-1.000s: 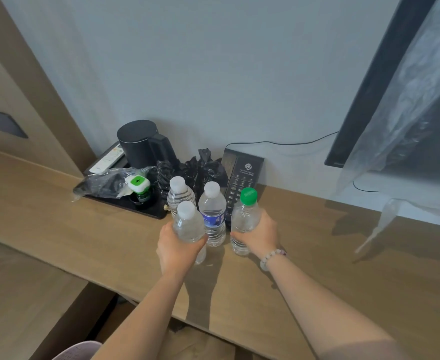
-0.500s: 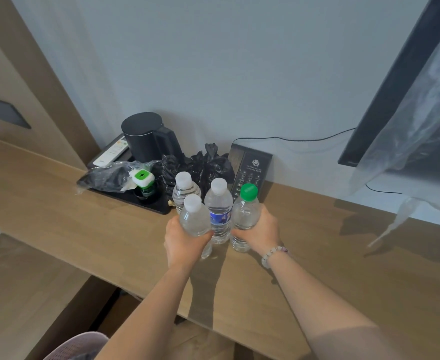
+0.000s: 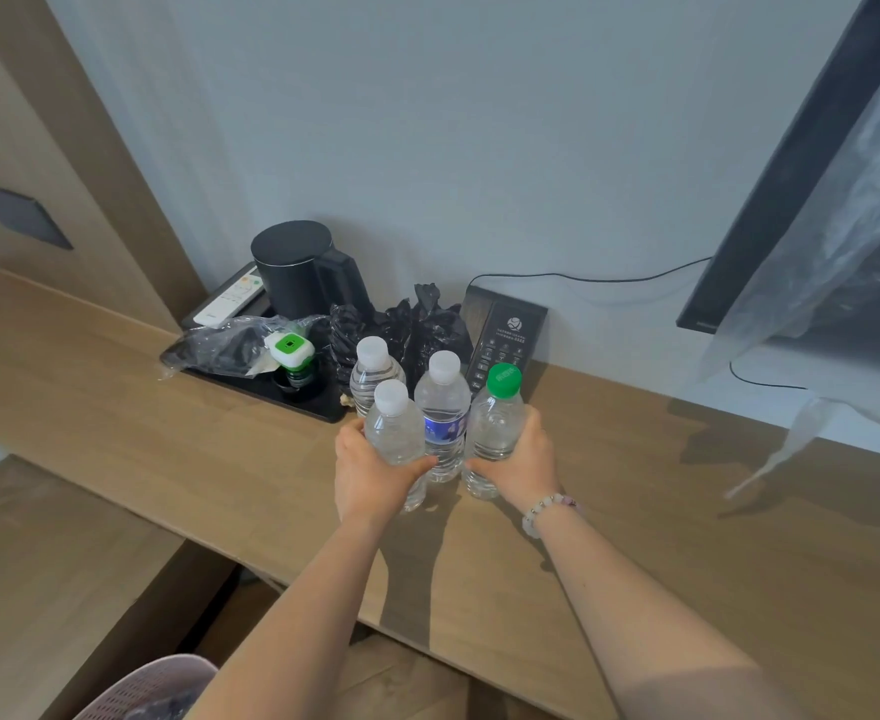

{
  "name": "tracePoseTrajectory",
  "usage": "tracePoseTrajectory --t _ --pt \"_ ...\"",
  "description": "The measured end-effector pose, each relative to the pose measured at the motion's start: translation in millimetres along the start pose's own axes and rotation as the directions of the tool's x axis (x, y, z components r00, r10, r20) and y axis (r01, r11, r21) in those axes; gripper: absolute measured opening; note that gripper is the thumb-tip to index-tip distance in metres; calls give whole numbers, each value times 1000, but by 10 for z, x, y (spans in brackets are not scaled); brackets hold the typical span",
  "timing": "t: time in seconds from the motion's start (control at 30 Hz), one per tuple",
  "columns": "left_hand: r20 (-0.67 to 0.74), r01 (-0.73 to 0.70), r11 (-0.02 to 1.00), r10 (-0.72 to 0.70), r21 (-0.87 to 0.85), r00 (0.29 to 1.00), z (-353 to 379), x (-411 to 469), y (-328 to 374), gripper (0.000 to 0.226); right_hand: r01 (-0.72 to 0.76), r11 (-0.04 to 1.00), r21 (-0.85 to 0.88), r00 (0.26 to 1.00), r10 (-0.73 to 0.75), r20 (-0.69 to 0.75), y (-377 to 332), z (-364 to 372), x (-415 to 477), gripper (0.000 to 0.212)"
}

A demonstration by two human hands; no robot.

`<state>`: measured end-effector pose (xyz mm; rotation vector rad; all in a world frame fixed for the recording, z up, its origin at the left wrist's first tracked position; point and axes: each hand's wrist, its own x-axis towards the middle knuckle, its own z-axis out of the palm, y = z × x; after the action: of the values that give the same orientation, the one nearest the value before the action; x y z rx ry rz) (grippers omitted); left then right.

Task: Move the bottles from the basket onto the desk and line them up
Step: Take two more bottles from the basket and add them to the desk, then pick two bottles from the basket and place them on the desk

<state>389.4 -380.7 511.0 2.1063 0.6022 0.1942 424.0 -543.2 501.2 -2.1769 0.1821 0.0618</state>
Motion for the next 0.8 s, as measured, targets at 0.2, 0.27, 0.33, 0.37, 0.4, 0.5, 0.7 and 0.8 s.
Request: tracePoseTrajectory --t 0.2,0.27,0.33,0.37,0.4,0.5,0.7,0.8 --pt "47 17 999 -15 -31 999 -40 54 -16 99 -19 994 -111 999 23 34 74 -32 -64 77" --pt "53 34 999 -32 -37 998 -54 55 -12 99 -44 989 -143 998 51 47 99 -28 -88 80" --pt "70 44 999 -42 -28 997 -71 52 -1 98 -56 981 -188 996 67 55 108 -40 -99 84" --pt "93 45 999 -44 -6 995 -85 54 -6 97 -55 974 -218 996 68 53 105 -68 -88 84" --pt "131 42 998 -47 39 990 -106 60 -18 95 -55 967 -247 997 67 42 87 -116 -63 81" --pt "250 15 956 -92 294 964 -277 83 -74 88 -75 948 -309 997 60 -58 -84 -386 102 60" --pt "-62 81 960 -67 270 996 -813 229 69 55 86 957 -278 930 -178 -323 -955 -739 336 37" --pt "-187 -47 926 125 374 974 -1022 274 295 44 347 848 -402 845 -468 -258 -1420 -542 264 37"
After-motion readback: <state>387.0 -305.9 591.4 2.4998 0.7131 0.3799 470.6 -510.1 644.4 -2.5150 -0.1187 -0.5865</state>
